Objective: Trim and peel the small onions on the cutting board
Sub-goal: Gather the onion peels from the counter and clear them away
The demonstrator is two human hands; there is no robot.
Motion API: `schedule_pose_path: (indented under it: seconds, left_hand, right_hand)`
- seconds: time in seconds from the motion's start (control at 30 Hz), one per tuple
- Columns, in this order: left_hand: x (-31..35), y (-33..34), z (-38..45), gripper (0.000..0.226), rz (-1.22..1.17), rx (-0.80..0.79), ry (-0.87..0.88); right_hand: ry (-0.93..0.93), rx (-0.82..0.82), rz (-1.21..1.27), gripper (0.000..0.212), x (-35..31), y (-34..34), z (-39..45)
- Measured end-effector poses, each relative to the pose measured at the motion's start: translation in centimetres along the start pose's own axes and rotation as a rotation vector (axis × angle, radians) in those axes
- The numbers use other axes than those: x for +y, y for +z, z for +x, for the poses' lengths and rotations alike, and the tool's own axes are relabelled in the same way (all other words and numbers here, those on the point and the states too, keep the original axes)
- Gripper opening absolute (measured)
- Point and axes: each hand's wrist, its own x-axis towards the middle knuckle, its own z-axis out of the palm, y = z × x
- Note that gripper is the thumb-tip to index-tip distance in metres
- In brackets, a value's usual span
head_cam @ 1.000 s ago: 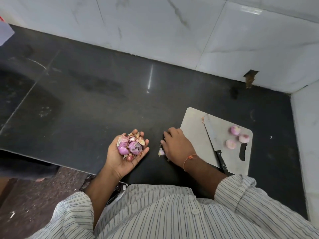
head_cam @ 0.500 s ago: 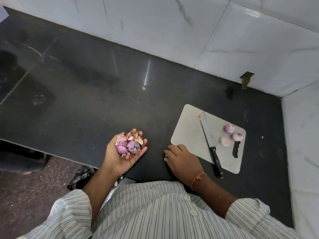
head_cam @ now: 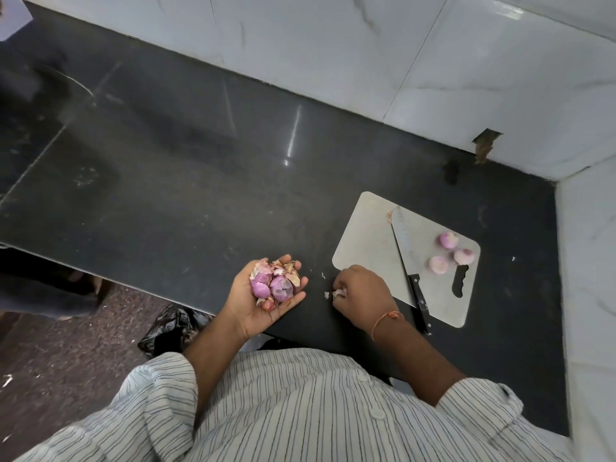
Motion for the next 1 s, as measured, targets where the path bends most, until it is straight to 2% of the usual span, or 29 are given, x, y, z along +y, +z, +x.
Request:
schedule_pose_path:
  seconds: [0.07,0.17,0.27,0.33,0.4,0.47,0.53,0.6,0.7,0.83,0.9,1.0]
  left_hand:
    - [-0.7,0.8,0.1,0.045,0.041,-0.008,-0.03]
    - [-1.7,1.9,0.5,0.047,0.093,-0.032,-0.08]
    - [-2.5,3.1,1.0,0.047,0.118,-0.043,-0.101]
    - [-2.8,3.9,1.2,0.048,0.139,-0.045,-0.102]
    - [-2.9,4.5,1.3,0.053,0.151,-0.065,-0.101]
    - [-2.9,5.0,1.1,0.054,0.154,-0.107,-0.101]
    - [-2.8,5.3,1.0,0.053,0.146,-0.126,-0.096]
    - [-2.6,5.4,1.0,0.055,0.15,-0.126,-0.076]
    - [-2.0,5.3,1.1,0.054,0.128,-0.103,-0.059]
    - [-1.3,5.3,0.8,0.045,0.104,-0.143,-0.041]
    - [-1.0,4.9,0.7,0.044,0.089,-0.136,-0.03]
    - [-0.5,3.7,0.7,0.046,0.065,-0.086,-0.004]
  right_hand:
    - [0.092,0.011,0.171,0.007,0.3,-1.0,0.2]
    - [0.186,0.019,0.416,0.016,0.7,-3.0,0.0]
    - [0.183,0.042,0.677,0.012,0.1,-4.8,-0.5]
    - [0.115,0.041,0.797,0.012,-1.0,-6.0,-0.7]
    - [0.016,-0.01,0.763,0.012,-2.4,-6.6,-0.7]
    - [-0.083,-0.065,0.563,0.017,-3.7,-6.8,-0.9]
    - [-0.168,-0.029,0.354,0.025,-4.6,-7.2,-1.0]
    - [-0.189,0.024,0.37,0.033,-4.8,-8.0,-1.1]
    - [-0.175,0.119,0.442,0.034,-3.9,-9.5,-1.5]
    - [0.015,0.219,0.473,0.02,-0.6,-9.0,-1.4]
    - [0.086,0.128,0.337,0.029,0.9,-7.0,-1.1]
    - [0.058,-0.049,0.03,0.047,1.3,-3.4,-1.3]
